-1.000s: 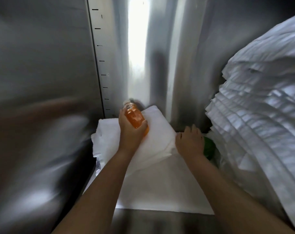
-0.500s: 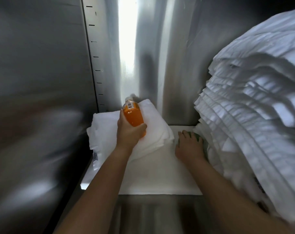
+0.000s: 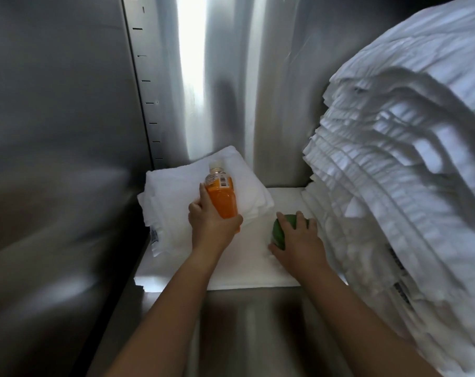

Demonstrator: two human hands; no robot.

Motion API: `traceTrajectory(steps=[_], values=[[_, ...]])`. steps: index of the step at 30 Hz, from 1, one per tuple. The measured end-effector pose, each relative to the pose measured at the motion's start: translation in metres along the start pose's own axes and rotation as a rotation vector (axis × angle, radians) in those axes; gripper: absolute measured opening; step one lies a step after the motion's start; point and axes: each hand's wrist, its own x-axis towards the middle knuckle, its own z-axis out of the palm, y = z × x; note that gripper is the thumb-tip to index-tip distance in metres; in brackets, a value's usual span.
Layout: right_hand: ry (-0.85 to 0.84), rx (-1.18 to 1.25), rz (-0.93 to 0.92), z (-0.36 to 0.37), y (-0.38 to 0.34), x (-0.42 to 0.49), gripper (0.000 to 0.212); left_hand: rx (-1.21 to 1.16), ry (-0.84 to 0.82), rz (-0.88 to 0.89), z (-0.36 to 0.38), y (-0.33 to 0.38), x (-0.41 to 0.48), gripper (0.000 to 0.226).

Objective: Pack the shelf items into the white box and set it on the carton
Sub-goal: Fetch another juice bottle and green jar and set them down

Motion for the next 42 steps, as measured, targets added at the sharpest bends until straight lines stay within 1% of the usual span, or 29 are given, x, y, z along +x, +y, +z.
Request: traceTrajectory(steps=[4, 10, 12, 14, 17, 20, 25, 29, 34, 38, 42], values=[[0.074, 0.01, -0.054, 0.005, 0.003, -0.013, 0.075, -0.016, 0.022, 0.035, -0.001, -0.008, -0.015, 0.106], [0.144, 0.301, -0.081, 0.007, 0.007, -0.032, 0.074, -0.104, 0.068, 0.04, 0.0, -0.025, -0.053, 0.102], [0.167, 0.355, -0.105, 0.006, 0.006, -0.045, 0.071, -0.121, 0.106, 0.049, -0.002, -0.029, -0.067, 0.101], [0.185, 0.384, -0.145, 0.005, 0.006, -0.06, 0.072, -0.192, 0.132, 0.061, -0.006, -0.03, -0.081, 0.098], [0.176, 0.431, -0.201, -0.002, 0.006, -0.083, 0.073, -0.308, 0.162, 0.095, -0.017, -0.024, -0.108, 0.088], [0.162, 0.467, -0.259, -0.017, 0.006, -0.108, 0.071, -0.331, 0.242, 0.192, -0.031, -0.017, -0.146, 0.073], [0.174, 0.49, -0.395, -0.048, 0.011, -0.166, 0.071, -0.196, 0.337, 0.182, -0.054, -0.017, -0.227, 0.093], [0.092, 0.561, -0.514, -0.063, 0.018, -0.222, 0.072, -0.187, 0.342, 0.063, -0.067, -0.031, -0.305, 0.095], [-0.047, 0.705, -0.629, -0.075, -0.01, -0.282, 0.072, -0.179, 0.415, 0.008, -0.095, -0.039, -0.394, 0.096], [-0.131, 0.766, -0.782, -0.084, -0.057, -0.331, 0.075, -0.101, 0.537, -0.058, -0.145, -0.054, -0.463, 0.096], [-0.176, 0.824, -0.951, -0.096, -0.113, -0.391, 0.077, -0.018, 0.705, -0.141, -0.203, -0.073, -0.532, 0.098]])
